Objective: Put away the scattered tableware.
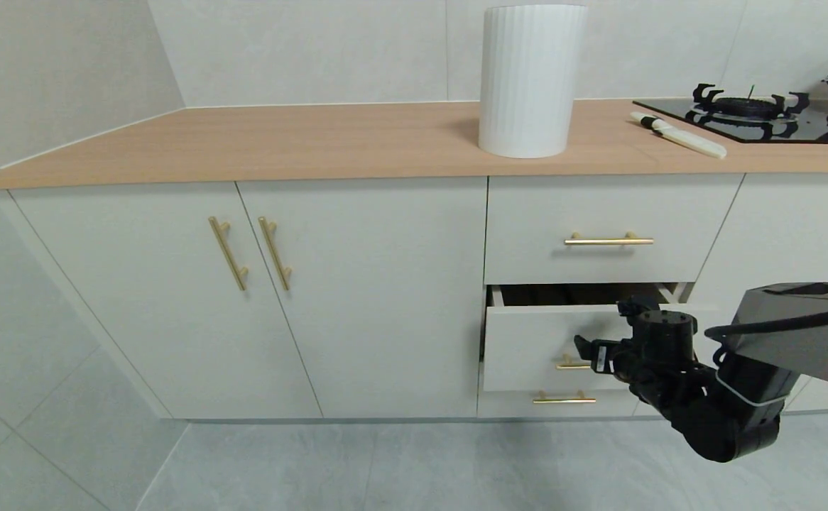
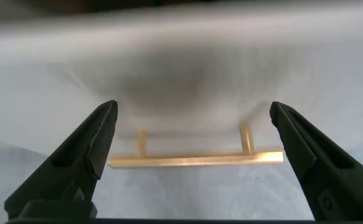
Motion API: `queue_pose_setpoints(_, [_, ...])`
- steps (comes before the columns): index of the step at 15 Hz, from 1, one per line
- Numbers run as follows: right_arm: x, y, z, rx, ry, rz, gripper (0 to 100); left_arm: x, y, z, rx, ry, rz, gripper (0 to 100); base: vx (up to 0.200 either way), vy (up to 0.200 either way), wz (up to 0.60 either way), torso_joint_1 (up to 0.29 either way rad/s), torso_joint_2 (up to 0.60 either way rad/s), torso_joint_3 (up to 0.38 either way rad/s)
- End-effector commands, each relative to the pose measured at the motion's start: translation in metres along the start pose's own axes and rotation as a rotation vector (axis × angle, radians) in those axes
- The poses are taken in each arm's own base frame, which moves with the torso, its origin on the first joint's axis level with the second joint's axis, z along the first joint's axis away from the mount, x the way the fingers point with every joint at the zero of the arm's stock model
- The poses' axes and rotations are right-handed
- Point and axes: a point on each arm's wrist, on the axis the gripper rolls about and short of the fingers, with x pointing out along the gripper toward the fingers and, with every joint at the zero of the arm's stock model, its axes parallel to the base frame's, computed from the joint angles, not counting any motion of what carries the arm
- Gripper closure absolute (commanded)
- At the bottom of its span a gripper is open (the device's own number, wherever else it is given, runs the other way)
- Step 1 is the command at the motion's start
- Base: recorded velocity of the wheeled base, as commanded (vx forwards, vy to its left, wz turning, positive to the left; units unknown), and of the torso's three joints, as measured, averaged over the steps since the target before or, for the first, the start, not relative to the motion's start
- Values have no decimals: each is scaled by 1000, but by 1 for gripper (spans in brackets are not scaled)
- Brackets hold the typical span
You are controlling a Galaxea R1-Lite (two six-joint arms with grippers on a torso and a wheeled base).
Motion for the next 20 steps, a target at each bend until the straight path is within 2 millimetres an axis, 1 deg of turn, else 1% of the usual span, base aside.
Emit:
queue_pose_setpoints(1, [14, 1, -16, -4, 23, -13, 0, 0, 0, 0, 0, 0, 1, 0, 0, 0, 0, 0, 0, 0])
queue_pose_setpoints(3, [23, 3, -15, 14, -1, -35, 0, 0, 0, 0, 0, 0, 1, 0, 0, 0, 0, 0, 0, 0])
queue_pose_setpoints(6, [33, 6, -5, 86, -55, -40, 0, 0, 0, 0, 0, 0, 1, 0, 0, 0, 0, 0, 0, 0])
queue_pose_setpoints(7, [38, 3, -5, 93, -64, -58, 0, 0, 0, 0, 0, 0, 1, 0, 0, 0, 0, 0, 0, 0])
queue_pose_setpoints(9, [46, 4, -3, 127, -91, -69, 0, 0, 0, 0, 0, 0, 1, 0, 0, 0, 0, 0, 0, 0])
queue_pose_setpoints(10, [46, 5, -2, 132, -94, -69, 0, 0, 0, 0, 0, 0, 1, 0, 0, 0, 0, 0, 0, 0])
queue_pose_setpoints(11, [56, 5, 5, 188, -144, -102, 0, 0, 0, 0, 0, 0, 1, 0, 0, 0, 0, 0, 0, 0])
queue_pose_setpoints(14, [66, 1, 11, 222, -188, -137, 0, 0, 0, 0, 0, 0, 2, 0, 0, 0, 0, 0, 0, 0])
queue_pose_setpoints(18, [66, 1, 14, 244, -199, -135, 0, 0, 0, 0, 0, 0, 1, 0, 0, 0, 0, 0, 0, 0])
queue_pose_setpoints(20, [59, 0, 16, 243, -190, -135, 0, 0, 0, 0, 0, 0, 1, 0, 0, 0, 0, 0, 0, 0])
